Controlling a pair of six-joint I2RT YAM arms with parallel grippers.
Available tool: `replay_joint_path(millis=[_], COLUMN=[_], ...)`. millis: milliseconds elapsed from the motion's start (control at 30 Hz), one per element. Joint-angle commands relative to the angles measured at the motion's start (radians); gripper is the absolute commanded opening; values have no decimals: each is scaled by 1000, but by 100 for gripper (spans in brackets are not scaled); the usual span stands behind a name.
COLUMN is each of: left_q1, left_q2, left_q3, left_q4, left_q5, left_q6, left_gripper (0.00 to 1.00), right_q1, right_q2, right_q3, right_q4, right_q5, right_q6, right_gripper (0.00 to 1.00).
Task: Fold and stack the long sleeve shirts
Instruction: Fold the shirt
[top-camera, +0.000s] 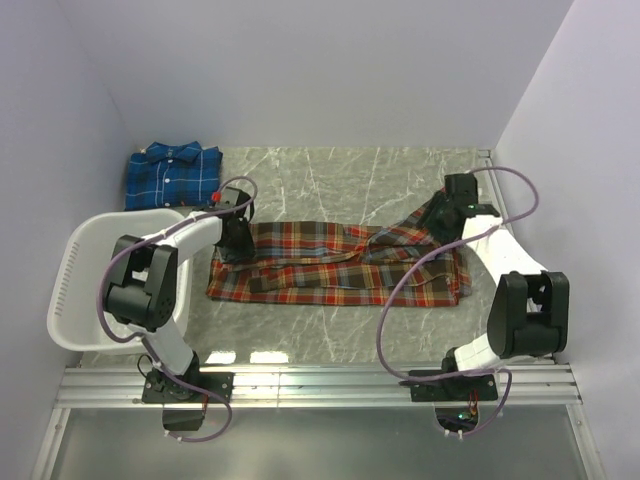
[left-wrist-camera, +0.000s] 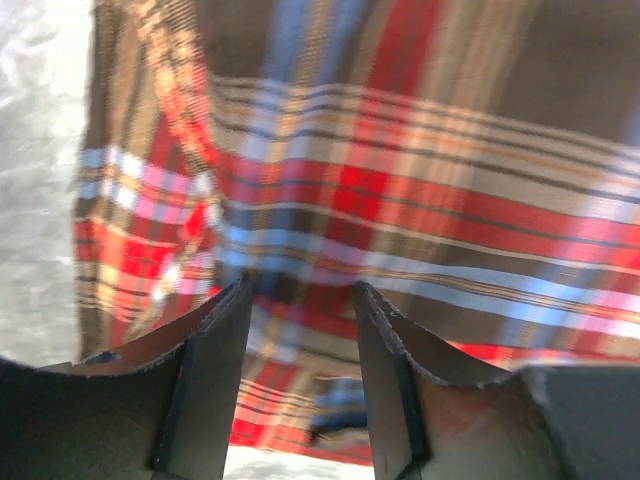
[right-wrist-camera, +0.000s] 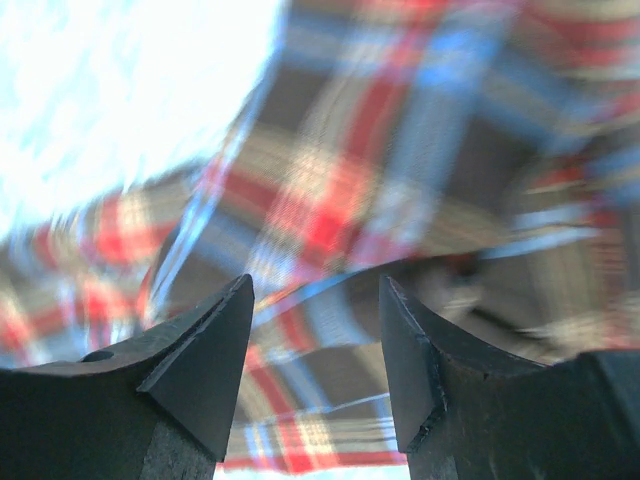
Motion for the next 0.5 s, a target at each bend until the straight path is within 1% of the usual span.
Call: replay_joint_path(millis=[0,33,67,133,167,200,300,367,400,467], left_q1=[8,8,9,11,11,11,11,11,11,9], left_q2=[-14,-18,-27,-44,-47,-52,-74,-87,-90,-100], left_q3=[-22,-27,-30,-39,-40,-40,-42,-45,-47,-44], left_q4=[19,18,18,21,21,19,33,39,39,32], left_q5=[-80,-97,-121,-137,-146,-149,-154,-160,-161,-160], left_q6=[47,53,56,58,58,58,68,84,91,102], left_gripper=[51,52,52,53,54,55,60,62,63,64], right_q1=[-40,-40,-68,-106,-123,-155,-201,-240,-255,-293], right_q2=[13,27,41,91,134,155,257,307,352,408], right_q3=[106,124,156,204,222,241,328,392,408,449], right_q4=[-17,-20,-22,-11,-11,-8,-19,-26,-22,-20], right_q5=[169,206,249,266,263,253,217,213,176,141], right_q6=[50,55,58,58,61,61,49,43,30,23], right_gripper=[60,60,60,60,60,65,70,72,73,73])
